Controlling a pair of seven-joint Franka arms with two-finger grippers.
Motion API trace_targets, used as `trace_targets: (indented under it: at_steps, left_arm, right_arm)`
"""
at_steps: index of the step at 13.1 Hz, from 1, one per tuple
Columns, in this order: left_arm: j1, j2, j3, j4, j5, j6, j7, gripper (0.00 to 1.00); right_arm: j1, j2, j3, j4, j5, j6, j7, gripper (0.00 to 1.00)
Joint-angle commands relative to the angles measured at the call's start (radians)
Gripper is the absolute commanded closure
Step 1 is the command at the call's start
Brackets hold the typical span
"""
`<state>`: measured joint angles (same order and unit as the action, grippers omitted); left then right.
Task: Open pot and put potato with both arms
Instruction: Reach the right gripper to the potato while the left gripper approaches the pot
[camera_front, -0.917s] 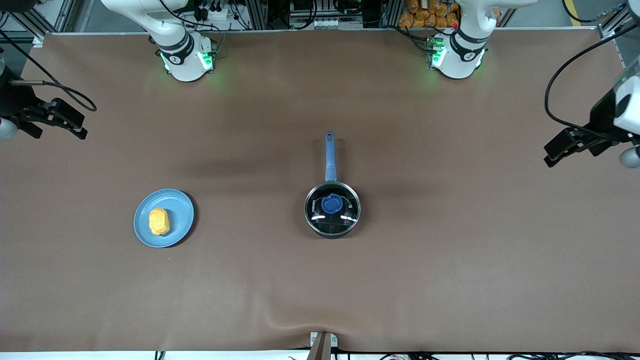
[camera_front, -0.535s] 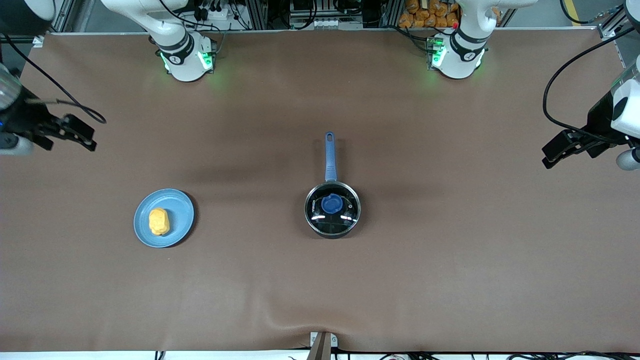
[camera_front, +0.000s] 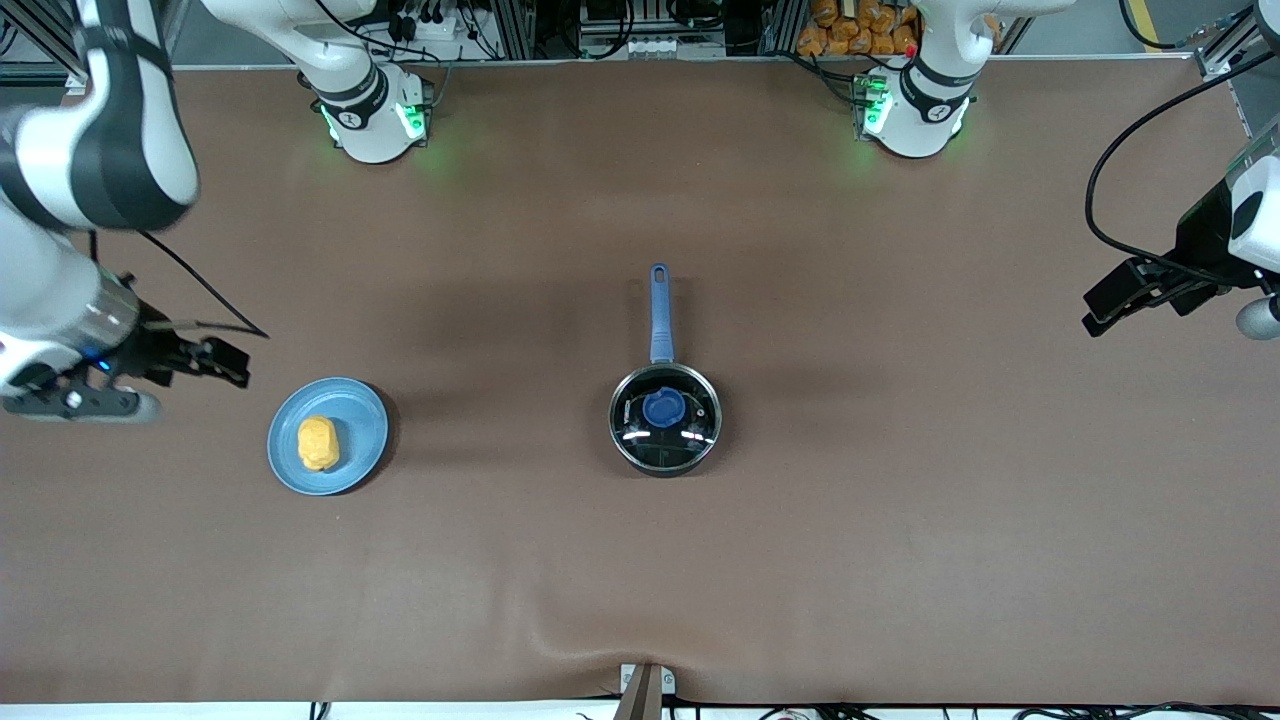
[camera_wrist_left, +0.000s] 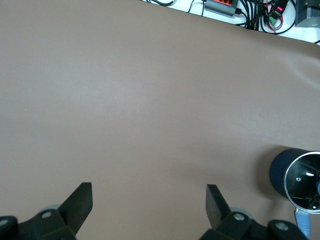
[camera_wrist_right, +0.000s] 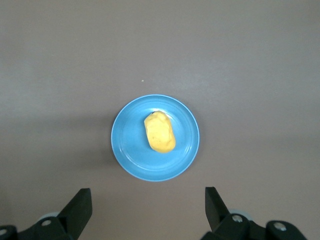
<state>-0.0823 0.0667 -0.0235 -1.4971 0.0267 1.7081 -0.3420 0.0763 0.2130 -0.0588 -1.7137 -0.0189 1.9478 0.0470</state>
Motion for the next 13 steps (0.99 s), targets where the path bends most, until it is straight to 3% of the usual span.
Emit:
trace_targets:
  at_steps: [1,3,5,7,11,13]
  left_arm:
    - [-0.014,0.004,-0.003,0.002,-0.028,-0.004,0.015,0.0]
    - [-0.014,0.005,-0.006,-0.002,-0.046,-0.002,0.02,0.0]
    - [-0.034,0.042,-0.022,0.001,-0.095,0.001,-0.006,0.0]
    - [-0.1,0.094,-0.041,0.006,-0.091,0.018,-0.108,0.0]
    - [-0.232,0.174,-0.039,0.009,-0.08,0.065,-0.218,0.0]
    - [-0.308,0.226,-0.038,0.011,-0.061,0.151,-0.332,0.0]
  right_arm:
    - [0.002,0.092,0.005,0.016,-0.004,0.06,-0.01,0.0]
    - [0.008,0.14,0.005,-0.001,-0.004,0.109,-0.009,0.0]
    - [-0.004,0.173,0.005,-0.088,-0.004,0.248,-0.033,0.0]
    - [-0.007,0.218,0.004,-0.148,-0.004,0.373,-0.055,0.0]
    - [-0.01,0.31,0.004,-0.168,-0.004,0.477,-0.108,0.0]
    - [-0.009,0.342,0.004,-0.17,-0.004,0.522,-0.11,0.0]
